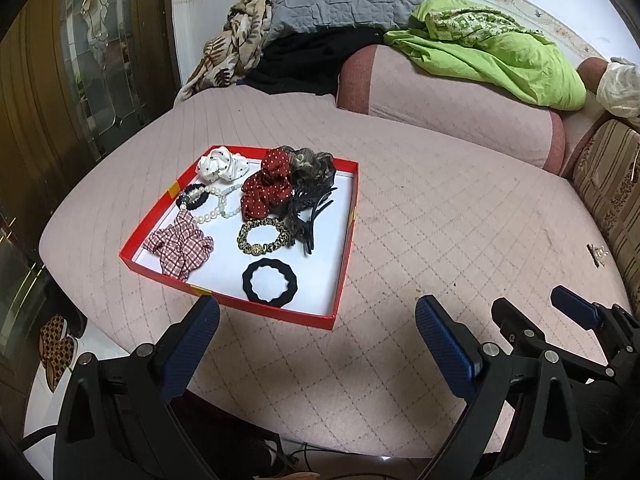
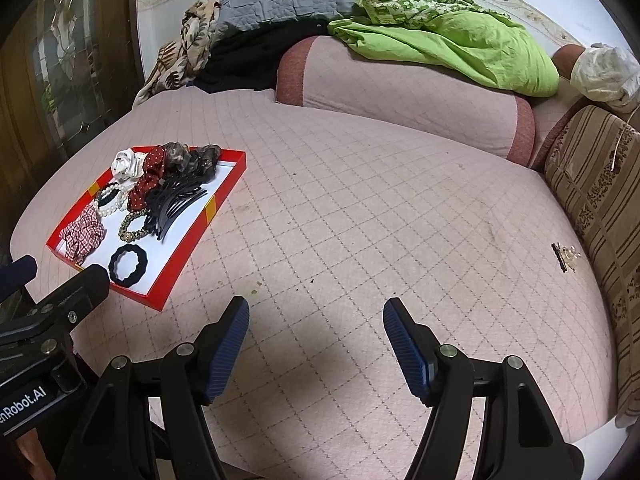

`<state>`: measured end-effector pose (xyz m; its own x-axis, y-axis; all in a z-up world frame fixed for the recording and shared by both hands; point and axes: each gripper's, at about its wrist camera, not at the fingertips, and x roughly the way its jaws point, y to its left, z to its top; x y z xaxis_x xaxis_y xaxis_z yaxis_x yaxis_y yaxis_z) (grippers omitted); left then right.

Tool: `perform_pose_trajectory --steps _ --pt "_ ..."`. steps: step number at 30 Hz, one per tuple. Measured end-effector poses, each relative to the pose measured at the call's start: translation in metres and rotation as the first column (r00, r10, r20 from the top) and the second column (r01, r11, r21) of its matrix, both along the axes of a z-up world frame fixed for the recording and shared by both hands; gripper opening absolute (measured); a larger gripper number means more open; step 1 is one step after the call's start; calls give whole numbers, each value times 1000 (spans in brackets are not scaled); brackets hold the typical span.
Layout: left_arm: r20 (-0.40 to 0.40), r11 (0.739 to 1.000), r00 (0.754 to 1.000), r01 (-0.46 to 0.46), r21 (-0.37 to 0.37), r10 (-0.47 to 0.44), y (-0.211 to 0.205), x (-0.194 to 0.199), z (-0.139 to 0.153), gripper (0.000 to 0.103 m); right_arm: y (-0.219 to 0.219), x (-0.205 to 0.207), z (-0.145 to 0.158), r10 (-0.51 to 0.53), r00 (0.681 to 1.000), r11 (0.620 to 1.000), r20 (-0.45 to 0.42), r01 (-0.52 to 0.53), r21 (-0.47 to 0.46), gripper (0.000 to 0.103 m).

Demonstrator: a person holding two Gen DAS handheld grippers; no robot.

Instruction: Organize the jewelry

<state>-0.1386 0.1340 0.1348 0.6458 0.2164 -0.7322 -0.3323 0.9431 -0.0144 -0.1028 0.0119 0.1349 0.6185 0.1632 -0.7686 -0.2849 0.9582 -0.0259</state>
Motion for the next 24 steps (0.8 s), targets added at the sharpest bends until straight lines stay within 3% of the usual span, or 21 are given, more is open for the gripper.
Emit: perform_pose_trajectory --steps 24 --pt "-27 999 999 -31 -24 30 10 2 -10 98 11 -2 -6 32 999 999 -10 -32 -13 74"
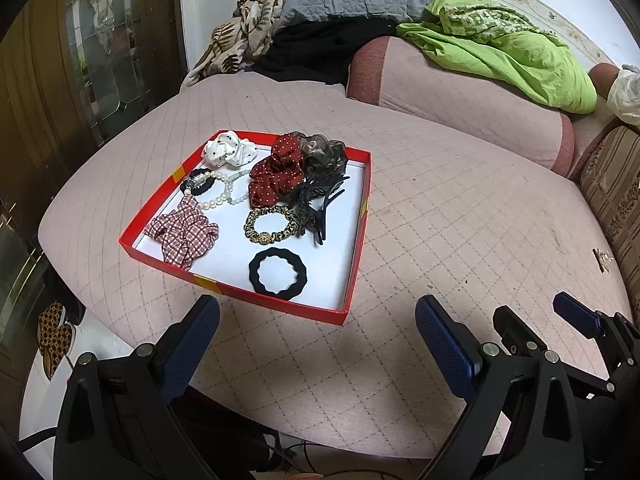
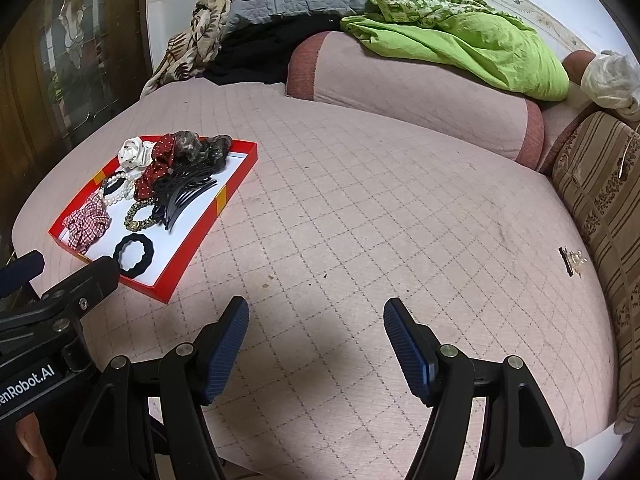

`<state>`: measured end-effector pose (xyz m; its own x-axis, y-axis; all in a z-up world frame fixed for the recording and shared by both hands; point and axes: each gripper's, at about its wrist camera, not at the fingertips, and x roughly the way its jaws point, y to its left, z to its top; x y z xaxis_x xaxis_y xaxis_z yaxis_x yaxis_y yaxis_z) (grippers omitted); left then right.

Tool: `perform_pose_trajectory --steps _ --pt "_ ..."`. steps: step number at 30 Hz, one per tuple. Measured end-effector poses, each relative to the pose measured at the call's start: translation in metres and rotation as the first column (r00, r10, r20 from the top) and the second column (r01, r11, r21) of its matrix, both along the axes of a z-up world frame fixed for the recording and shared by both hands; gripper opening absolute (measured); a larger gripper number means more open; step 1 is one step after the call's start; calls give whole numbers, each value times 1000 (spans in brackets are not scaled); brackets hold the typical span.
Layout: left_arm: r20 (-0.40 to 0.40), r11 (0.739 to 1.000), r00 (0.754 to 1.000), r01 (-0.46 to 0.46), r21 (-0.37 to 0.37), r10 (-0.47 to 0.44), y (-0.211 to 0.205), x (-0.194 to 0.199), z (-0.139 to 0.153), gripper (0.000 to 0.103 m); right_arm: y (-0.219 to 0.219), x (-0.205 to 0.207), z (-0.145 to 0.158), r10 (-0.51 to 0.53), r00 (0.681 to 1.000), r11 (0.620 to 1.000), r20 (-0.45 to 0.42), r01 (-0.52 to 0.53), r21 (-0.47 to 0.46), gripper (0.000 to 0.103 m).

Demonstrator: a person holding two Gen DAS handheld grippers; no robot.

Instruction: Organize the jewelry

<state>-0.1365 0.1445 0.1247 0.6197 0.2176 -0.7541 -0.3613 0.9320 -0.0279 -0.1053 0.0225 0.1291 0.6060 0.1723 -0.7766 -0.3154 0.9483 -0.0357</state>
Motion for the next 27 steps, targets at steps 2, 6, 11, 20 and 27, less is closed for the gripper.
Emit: perform_pose_trajectory --steps 2,6,11,20,27 --pt "0 1000 1000 -2 0 2 0 0 0 98 1 0 0 4 1000 1000 1 -4 -1 74" --pt "1 1000 1000 -8 -3 8 2 0 1 98 3 -1 -1 10 1000 1000 1 -10 -2 74" --pt "7 1000 1000 -23 -11 23 8 1 6 98 3 -1 0 16 1000 1000 4 -16 2 74" --pt "11 999 999 -37 8 37 9 2 11 98 1 -2 4 24 1000 1000 20 -24 13 75" --pt "12 999 1000 -16 52 16 -7 6 16 98 -5 0 2 22 1000 999 8 -22 32 75"
